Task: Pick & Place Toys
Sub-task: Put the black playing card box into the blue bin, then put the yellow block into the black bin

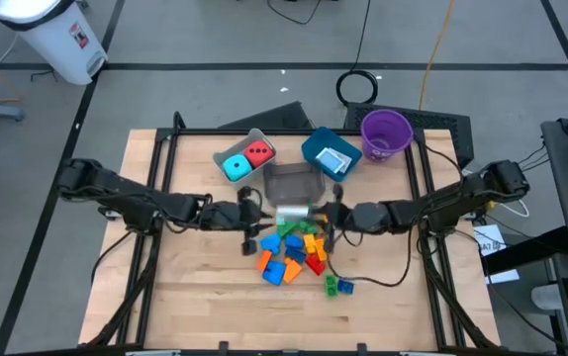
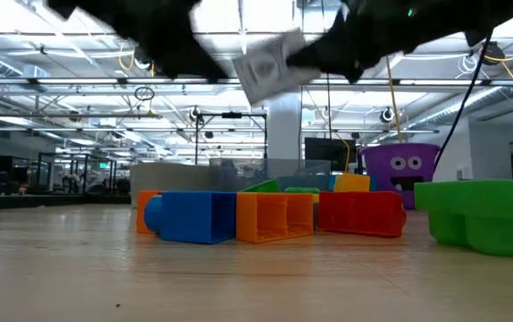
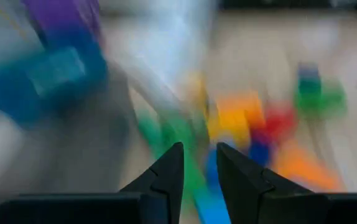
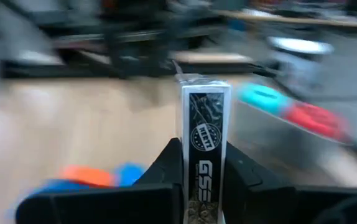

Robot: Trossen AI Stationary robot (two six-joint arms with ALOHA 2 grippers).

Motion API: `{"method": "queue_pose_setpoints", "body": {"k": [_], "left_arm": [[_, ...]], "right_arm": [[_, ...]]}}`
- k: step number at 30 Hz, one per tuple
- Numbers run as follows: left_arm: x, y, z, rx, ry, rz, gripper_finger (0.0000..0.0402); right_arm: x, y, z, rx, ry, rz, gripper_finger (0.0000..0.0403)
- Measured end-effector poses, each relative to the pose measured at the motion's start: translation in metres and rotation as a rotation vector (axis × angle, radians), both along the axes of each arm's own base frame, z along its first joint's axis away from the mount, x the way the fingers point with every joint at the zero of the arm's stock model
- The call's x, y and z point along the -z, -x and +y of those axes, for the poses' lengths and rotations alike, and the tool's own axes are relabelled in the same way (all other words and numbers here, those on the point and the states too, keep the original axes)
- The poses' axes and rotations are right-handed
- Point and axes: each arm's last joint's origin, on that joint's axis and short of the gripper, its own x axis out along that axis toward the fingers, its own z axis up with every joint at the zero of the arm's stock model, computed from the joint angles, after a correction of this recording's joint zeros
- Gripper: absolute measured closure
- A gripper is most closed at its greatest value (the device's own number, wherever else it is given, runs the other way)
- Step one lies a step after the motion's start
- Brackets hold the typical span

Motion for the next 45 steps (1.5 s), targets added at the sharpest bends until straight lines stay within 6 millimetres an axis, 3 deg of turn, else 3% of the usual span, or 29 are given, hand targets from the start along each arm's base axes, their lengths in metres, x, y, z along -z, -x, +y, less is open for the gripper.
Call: {"method": "queue_pose_setpoints", "body": {"k": [3, 8, 17, 24, 29, 33, 40, 45], "left_arm": [[0.022, 0.006, 0.006, -0.015, 0.022, 0.020, 0.0302], [0.035, 0.013, 0.019, -0.080, 0.031, 0.050, 0.0302], [0.035, 0.012, 0.025, -0.102, 0.030, 0.050, 0.0302], [0.037, 0.014, 0.026, -0.105, 0.021, 0.073, 0.0302], [0.036, 0.013, 0.026, -0.095, 0.006, 0.071, 0.0302], [0.036, 0.013, 0.026, -0.099, 0.014, 0.061, 0.0302], [0.036, 0.013, 0.026, -0.119, 0.046, 0.056, 0.0302], [0.036, 0.013, 0.026, -0.150, 0.096, 0.048, 0.0302]], "right_arm": [[0.004, 0.001, -0.011, 0.167, 0.046, 0.037, 0.0375], [0.001, 0.007, -0.032, 0.333, 0.086, 0.068, 0.0373], [0.013, 0.019, -0.097, 0.568, 0.073, 0.160, 0.0375], [0.038, 0.040, -0.124, 0.651, 0.044, 0.205, 0.0350], [0.051, 0.052, -0.131, 0.656, 0.028, 0.163, 0.0315], [0.052, 0.054, -0.130, 0.655, 0.025, 0.109, 0.0258], [0.037, 0.048, -0.114, 0.572, 0.065, 0.014, 0.0153], [0.023, 0.048, -0.094, 0.487, 0.103, -0.026, 0.0115]]}}
